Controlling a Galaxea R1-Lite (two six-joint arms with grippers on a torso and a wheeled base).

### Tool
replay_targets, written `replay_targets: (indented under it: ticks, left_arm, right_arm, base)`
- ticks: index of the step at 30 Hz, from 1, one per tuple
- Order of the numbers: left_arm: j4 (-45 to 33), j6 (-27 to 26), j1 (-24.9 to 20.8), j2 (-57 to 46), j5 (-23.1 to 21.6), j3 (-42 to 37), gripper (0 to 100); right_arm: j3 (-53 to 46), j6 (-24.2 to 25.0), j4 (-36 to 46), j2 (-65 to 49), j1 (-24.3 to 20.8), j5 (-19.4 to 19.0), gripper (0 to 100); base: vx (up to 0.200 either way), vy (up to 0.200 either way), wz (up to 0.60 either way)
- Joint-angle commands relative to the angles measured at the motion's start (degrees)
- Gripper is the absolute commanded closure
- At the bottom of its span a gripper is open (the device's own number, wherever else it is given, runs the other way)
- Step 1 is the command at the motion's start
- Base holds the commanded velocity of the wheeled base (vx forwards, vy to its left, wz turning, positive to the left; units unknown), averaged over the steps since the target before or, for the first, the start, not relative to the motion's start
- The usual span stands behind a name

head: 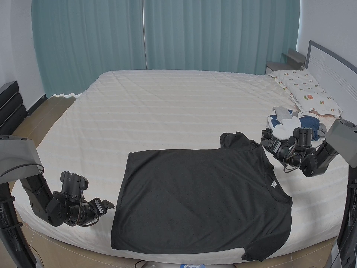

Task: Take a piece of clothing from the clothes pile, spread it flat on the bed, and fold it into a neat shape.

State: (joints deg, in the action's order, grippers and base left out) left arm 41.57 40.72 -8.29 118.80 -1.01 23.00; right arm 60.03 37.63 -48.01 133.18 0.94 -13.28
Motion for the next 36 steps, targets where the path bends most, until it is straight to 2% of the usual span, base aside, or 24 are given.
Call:
replay_targets:
  ticks: [1,7,17,18,31,36]
  left_arm:
    - [0.0,0.68,0.03,1.88,-0.04,0.2,0]
    - [0.0,0.77,0.03,2.23,-0.04,0.2,0]
    - [0.0,0.77,0.03,2.32,-0.04,0.02,0]
    - [0.0,0.86,0.03,2.4,-0.04,0.02,0]
    - [0.0,0.77,0.03,2.67,0.05,0.02,0]
    - [0.0,0.77,0.03,2.76,0.05,0.11,0]
  right_arm:
    - [22.5,-5.73,13.2,11.57,-0.59,2.9,0]
    - [31.73,-9.6,17.07,17.81,-0.59,3.87,0]
    - [43.68,-9.33,22.96,24.41,0.03,4.05,0]
    - [43.86,-9.16,22.96,24.58,0.12,3.96,100]
    - [43.25,-7.22,23.05,24.05,1.87,4.13,100]
    - [42.01,-7.13,22.52,24.05,3.1,5.98,100]
  base:
    - [0.0,0.0,0.0]
    - [0.0,0.0,0.0]
    - [0.0,0.0,0.0]
    - [0.0,0.0,0.0]
    - [0.0,0.0,0.0]
    - [0.0,0.0,0.0]
